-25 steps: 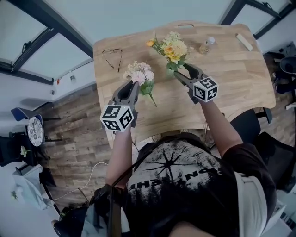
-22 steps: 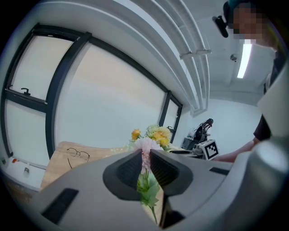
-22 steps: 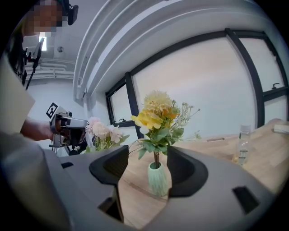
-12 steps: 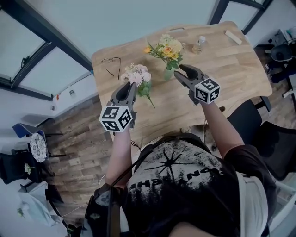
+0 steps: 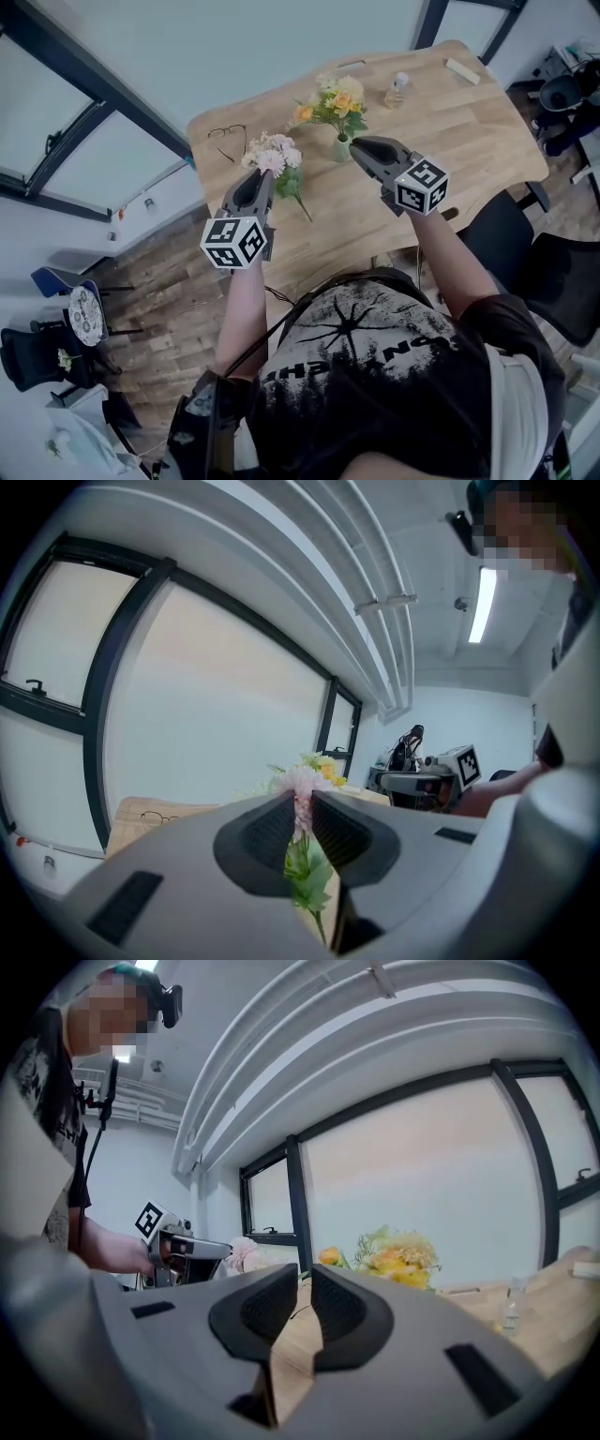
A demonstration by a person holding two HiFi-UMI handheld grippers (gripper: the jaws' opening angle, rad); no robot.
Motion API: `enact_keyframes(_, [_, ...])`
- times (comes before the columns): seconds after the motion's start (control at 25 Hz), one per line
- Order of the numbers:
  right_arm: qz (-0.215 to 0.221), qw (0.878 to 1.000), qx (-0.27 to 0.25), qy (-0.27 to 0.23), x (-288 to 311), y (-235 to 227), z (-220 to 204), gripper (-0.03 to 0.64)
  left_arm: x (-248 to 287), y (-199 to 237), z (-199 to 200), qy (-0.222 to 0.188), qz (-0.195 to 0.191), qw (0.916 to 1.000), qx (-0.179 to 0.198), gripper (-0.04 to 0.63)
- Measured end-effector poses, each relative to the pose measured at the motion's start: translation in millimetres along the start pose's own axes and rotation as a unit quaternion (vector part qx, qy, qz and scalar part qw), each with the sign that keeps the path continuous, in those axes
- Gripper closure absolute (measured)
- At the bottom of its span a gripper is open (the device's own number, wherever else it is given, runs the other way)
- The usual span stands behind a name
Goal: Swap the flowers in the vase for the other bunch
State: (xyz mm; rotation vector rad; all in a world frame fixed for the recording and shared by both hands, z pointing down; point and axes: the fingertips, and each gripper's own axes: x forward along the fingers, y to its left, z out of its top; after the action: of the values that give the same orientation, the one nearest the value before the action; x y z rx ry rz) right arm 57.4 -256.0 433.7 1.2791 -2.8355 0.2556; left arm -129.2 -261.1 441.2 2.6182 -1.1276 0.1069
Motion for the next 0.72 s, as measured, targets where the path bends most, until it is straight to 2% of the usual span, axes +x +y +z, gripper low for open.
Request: enact_keyframes(0.72, [-0.018, 1.0, -0.004, 0.001, -17, 19, 0, 0.566, -5, 2, -7, 0.007, -0.014, 0.9999, 0.006, 0.529])
